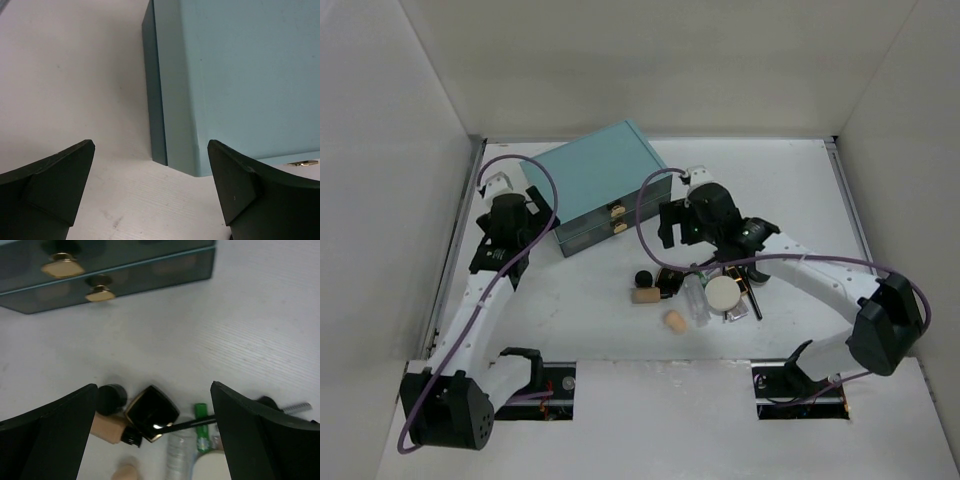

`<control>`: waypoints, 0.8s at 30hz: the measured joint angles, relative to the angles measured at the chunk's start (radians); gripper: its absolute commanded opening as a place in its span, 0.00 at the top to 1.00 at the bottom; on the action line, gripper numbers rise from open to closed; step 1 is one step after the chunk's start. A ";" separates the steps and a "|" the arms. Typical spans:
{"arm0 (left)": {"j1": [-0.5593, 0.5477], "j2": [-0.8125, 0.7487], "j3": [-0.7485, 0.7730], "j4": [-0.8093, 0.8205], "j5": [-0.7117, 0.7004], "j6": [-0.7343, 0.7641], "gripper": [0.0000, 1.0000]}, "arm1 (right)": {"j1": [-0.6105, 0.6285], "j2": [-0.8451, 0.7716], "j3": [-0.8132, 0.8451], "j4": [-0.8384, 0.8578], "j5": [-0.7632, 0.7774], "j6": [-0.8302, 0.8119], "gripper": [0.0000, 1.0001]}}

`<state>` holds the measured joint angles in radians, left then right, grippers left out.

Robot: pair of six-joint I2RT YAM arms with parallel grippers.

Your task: Organize the makeup

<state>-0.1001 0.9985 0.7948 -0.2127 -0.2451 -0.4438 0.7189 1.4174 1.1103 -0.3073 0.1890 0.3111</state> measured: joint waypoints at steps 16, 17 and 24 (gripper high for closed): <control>0.067 0.217 0.031 0.204 0.141 -0.089 0.42 | 0.076 0.322 0.210 0.216 -0.076 0.053 0.01; 0.072 0.222 0.031 0.214 0.152 -0.094 0.45 | 0.077 0.336 0.218 0.220 -0.068 0.058 0.01; 0.084 0.234 0.010 0.292 0.208 -0.129 0.64 | 0.088 0.425 0.292 0.237 -0.028 0.074 0.08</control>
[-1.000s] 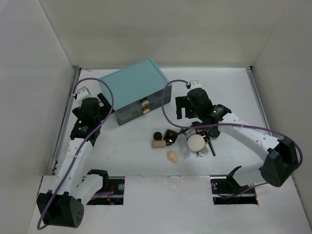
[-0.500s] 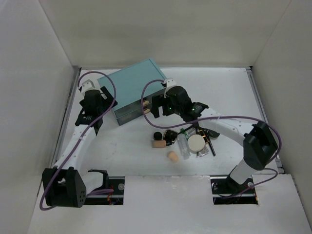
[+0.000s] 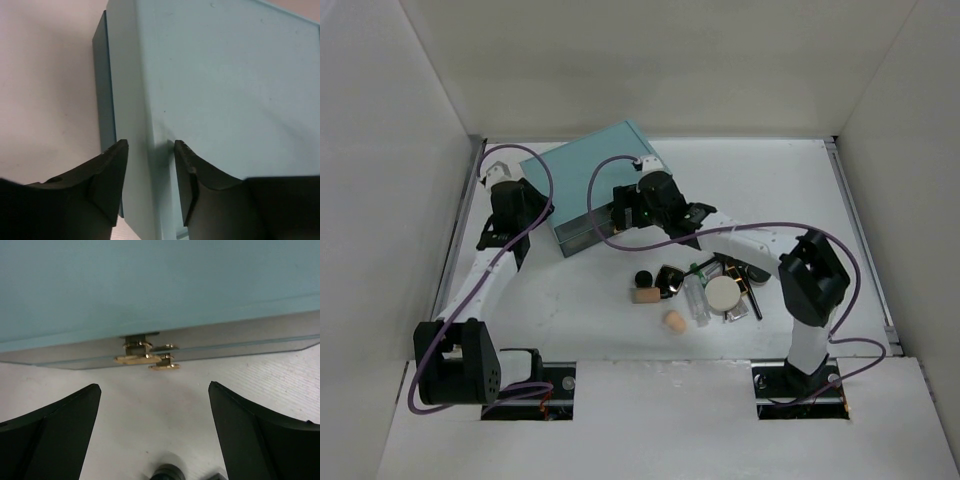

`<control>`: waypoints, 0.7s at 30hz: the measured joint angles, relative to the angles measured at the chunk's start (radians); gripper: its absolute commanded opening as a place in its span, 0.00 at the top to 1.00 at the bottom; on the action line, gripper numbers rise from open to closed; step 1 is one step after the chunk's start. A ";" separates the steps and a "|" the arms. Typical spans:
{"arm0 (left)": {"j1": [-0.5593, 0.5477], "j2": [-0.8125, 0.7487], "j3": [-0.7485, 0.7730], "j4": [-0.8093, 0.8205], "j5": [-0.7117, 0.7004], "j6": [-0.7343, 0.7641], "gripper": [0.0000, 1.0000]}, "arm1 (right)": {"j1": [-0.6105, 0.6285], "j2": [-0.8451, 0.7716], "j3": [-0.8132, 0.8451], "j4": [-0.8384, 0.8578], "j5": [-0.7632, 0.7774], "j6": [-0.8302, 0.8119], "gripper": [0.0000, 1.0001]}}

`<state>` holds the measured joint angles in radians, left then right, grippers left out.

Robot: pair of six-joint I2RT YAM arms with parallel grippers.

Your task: Organize the makeup

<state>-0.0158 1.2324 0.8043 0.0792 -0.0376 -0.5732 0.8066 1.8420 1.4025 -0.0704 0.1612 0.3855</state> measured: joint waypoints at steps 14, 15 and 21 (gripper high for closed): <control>0.007 0.001 -0.032 0.078 0.021 -0.020 0.75 | 0.024 0.138 0.159 -0.009 0.086 0.013 0.55; 0.007 0.001 -0.034 0.080 0.020 -0.020 0.75 | 0.026 0.142 0.162 -0.007 0.081 0.019 0.61; 0.007 0.001 -0.039 0.095 0.017 -0.021 0.80 | 0.031 0.140 0.167 -0.008 0.093 0.030 0.87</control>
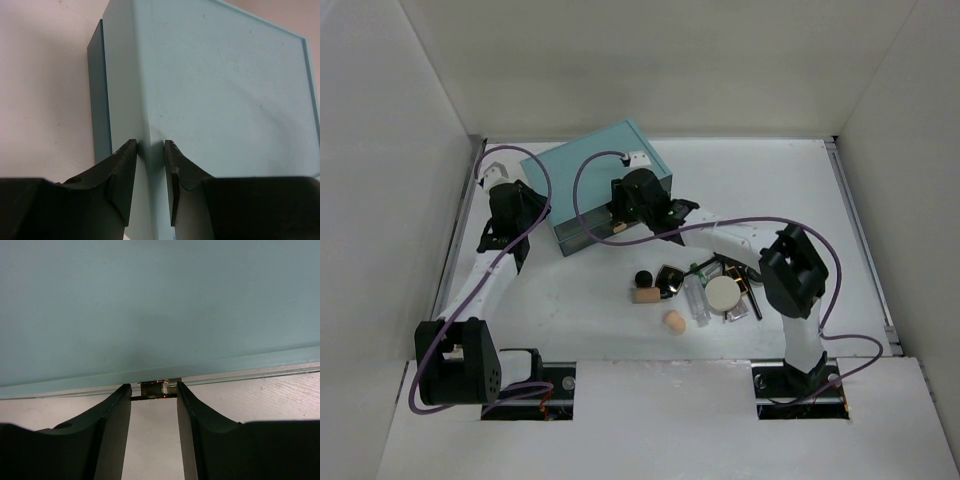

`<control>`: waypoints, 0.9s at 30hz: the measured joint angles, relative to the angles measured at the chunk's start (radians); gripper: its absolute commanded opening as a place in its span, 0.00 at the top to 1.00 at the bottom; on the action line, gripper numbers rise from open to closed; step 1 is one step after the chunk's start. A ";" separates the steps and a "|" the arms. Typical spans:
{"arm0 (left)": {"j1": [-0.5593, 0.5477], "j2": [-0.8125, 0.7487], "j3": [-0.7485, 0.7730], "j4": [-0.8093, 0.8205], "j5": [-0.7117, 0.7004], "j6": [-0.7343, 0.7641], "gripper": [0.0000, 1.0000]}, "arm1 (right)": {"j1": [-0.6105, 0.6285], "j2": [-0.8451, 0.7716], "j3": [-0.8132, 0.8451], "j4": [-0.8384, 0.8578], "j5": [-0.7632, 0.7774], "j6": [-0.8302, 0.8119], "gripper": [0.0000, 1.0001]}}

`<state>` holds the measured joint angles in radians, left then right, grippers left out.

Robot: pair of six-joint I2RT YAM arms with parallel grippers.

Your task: Organize the makeup

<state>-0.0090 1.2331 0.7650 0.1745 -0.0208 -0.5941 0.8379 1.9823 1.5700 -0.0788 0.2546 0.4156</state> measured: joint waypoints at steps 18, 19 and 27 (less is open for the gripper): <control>0.005 0.007 -0.001 0.008 0.006 -0.002 0.80 | 0.075 -0.359 -0.401 -0.042 0.000 0.060 0.66; 0.005 0.010 -0.001 0.013 0.006 -0.002 0.80 | 0.076 -0.365 -0.404 -0.050 0.000 0.060 0.56; 0.005 0.021 -0.001 0.032 0.003 -0.002 0.80 | 0.098 -0.487 -0.512 -0.077 -0.008 0.003 0.24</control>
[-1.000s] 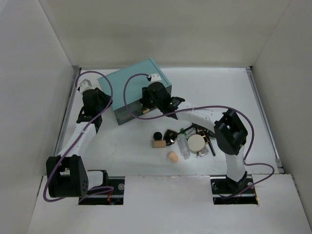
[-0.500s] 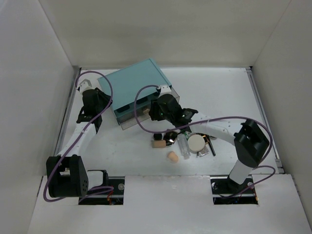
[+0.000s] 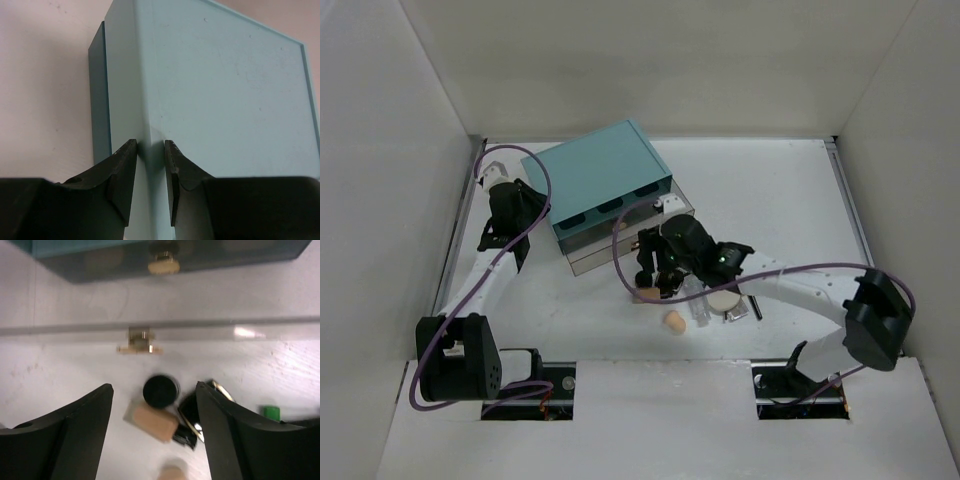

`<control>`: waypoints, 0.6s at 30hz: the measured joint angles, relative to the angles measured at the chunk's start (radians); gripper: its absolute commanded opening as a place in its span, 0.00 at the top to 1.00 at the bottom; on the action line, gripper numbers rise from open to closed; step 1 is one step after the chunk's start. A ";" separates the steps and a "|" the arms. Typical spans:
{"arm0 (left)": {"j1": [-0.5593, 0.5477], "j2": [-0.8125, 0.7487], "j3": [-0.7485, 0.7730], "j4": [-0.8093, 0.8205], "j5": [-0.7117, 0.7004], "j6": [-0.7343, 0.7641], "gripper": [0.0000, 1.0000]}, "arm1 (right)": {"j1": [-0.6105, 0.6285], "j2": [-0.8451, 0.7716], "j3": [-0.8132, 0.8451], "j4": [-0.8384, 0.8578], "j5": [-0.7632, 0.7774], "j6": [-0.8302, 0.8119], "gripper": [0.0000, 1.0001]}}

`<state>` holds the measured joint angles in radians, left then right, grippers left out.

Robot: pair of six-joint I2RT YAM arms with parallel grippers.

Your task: Organize the makeup

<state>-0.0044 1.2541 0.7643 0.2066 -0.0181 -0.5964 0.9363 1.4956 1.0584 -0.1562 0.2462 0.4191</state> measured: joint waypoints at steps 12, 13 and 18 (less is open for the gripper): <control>0.006 0.004 0.002 0.000 0.019 0.002 0.79 | 0.132 0.007 -0.162 0.024 -0.131 -0.256 0.09; 0.007 0.007 0.003 0.002 0.020 0.002 0.79 | 0.127 0.026 -0.162 0.033 -0.130 -0.272 0.08; 0.012 0.034 0.020 0.014 0.029 0.005 0.79 | 0.097 0.082 -0.162 0.068 -0.130 -0.343 0.09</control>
<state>0.0074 1.2881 0.7845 0.2211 0.0113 -0.5919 1.0336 1.5776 0.8967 -0.0883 0.1158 0.0761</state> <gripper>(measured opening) 0.246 0.917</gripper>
